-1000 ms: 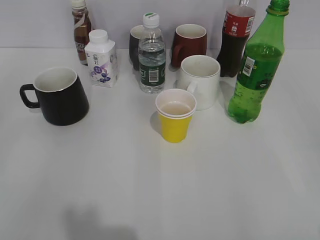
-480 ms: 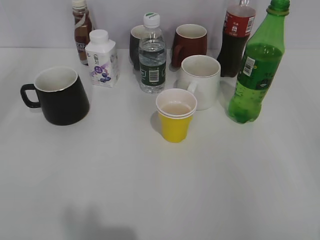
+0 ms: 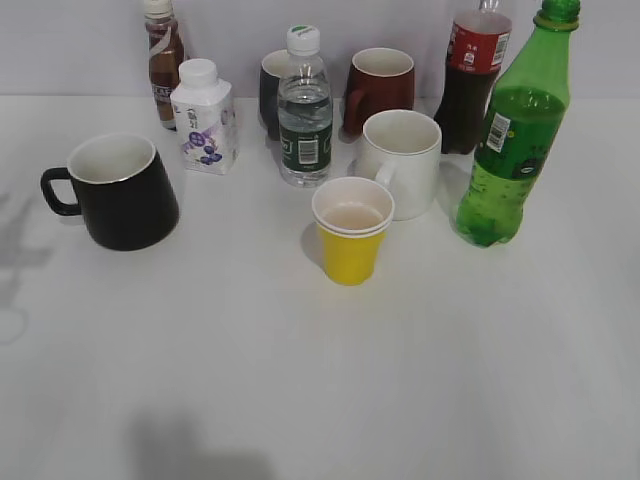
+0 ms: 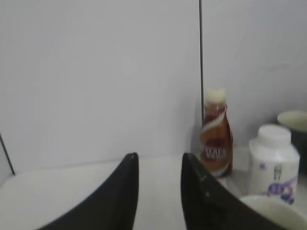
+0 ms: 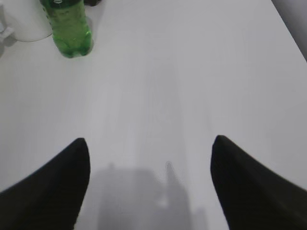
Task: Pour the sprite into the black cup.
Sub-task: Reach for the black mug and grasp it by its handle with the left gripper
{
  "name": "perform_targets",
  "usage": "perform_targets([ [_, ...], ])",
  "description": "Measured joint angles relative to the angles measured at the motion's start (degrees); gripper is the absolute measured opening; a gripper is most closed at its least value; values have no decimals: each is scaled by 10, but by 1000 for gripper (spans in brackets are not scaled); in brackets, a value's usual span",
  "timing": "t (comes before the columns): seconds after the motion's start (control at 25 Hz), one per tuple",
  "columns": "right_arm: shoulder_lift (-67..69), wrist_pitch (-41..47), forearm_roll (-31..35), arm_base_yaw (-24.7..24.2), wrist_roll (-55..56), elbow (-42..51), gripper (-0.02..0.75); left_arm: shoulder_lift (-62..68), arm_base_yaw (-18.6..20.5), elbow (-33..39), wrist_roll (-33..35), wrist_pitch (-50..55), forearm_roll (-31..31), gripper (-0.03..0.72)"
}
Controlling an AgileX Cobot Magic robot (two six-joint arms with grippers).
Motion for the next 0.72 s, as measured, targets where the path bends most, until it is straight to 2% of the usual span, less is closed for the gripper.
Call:
perform_targets([
  [0.16,0,0,0,0,0,0,587,147,1,0,0,-91,1,263],
  [0.28,0,0,0,0,0,0,587,218,1,2,0,-114,1,274],
  [0.72,0,0,0,0,0,0,587,298,1,9,0,-163,58,298],
])
